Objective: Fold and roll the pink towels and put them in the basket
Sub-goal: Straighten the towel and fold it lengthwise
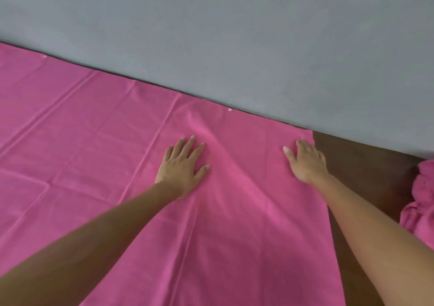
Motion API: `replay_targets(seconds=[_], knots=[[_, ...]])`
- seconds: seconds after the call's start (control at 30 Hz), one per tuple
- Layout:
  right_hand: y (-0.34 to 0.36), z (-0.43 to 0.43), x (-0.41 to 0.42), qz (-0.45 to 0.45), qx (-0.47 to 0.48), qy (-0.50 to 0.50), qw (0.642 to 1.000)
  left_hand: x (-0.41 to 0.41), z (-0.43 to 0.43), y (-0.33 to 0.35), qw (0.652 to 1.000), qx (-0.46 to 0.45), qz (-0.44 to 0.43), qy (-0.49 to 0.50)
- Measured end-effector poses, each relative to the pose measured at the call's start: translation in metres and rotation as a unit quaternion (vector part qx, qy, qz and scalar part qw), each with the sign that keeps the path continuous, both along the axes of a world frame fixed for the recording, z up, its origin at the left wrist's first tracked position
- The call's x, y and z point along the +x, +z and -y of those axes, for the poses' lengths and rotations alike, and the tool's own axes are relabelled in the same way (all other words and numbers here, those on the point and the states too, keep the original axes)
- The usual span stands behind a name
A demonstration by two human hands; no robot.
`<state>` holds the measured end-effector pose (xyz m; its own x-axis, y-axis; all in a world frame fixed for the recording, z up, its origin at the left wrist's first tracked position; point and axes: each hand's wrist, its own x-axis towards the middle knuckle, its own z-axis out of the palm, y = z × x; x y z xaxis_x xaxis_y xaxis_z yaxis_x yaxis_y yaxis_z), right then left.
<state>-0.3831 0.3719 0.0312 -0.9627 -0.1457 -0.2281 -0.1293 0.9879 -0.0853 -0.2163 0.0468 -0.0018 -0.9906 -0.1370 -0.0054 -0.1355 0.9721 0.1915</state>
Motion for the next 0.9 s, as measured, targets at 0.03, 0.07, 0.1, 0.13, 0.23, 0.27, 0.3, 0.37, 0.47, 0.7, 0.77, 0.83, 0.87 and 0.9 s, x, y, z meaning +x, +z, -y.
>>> replay_targets(seconds=[0.03, 0.07, 0.1, 0.13, 0.23, 0.27, 0.3, 0.37, 0.47, 0.7, 0.77, 0.83, 0.87, 0.9], knots=[[-0.001, -0.002, -0.004, -0.001, 0.003, 0.0, 1.0, 0.0, 0.0, 0.0, 1.0, -0.001, 0.001, 0.0], [-0.003, -0.003, -0.008, -0.002, 0.007, 0.0, 1.0, -0.001, 0.001, -0.001, 1.0, -0.002, 0.001, 0.0], [-0.004, -0.004, -0.012, -0.003, 0.011, 0.001, 1.0, -0.001, 0.001, -0.001, 1.0, -0.003, 0.0, 0.0], [-0.006, -0.006, -0.015, -0.003, 0.016, 0.001, 1.0, -0.001, 0.001, -0.001, 1.0, -0.003, 0.0, 0.0], [-0.009, -0.009, -0.019, -0.005, 0.03, 0.004, 1.0, -0.001, 0.001, 0.0, 1.0, -0.002, -0.003, -0.002], [-0.01, -0.009, -0.018, -0.008, 0.031, 0.002, 0.999, 0.0, 0.001, 0.0, 1.0, -0.003, -0.002, -0.003], [-0.009, -0.009, -0.015, -0.013, 0.028, -0.002, 1.0, 0.0, 0.0, 0.001, 1.0, -0.004, -0.002, -0.004], [-0.007, -0.006, -0.004, -0.03, 0.009, -0.013, 0.999, 0.0, 0.001, 0.002, 1.0, -0.002, 0.0, -0.005], [-0.003, -0.002, 0.029, -0.048, -0.016, -0.009, 0.999, 0.001, 0.001, 0.003, 1.0, 0.0, 0.002, -0.013], [0.006, 0.001, 0.145, -0.043, -0.046, -0.006, 0.998, 0.003, 0.002, 0.004, 1.0, 0.004, -0.003, -0.031], [0.006, 0.001, 0.177, -0.042, -0.047, -0.011, 0.998, 0.002, 0.002, 0.004, 0.999, -0.003, 0.002, -0.033], [0.003, -0.003, 0.207, -0.043, -0.045, -0.026, 0.998, 0.002, 0.003, 0.005, 0.999, -0.005, 0.007, -0.039], [0.001, -0.004, 0.221, -0.044, -0.044, -0.036, 0.997, 0.002, 0.005, 0.005, 0.999, -0.002, 0.006, -0.044], [-0.001, -0.007, 0.235, -0.044, -0.044, -0.048, 0.997, 0.002, 0.006, 0.006, 0.999, 0.004, 0.005, -0.049]])
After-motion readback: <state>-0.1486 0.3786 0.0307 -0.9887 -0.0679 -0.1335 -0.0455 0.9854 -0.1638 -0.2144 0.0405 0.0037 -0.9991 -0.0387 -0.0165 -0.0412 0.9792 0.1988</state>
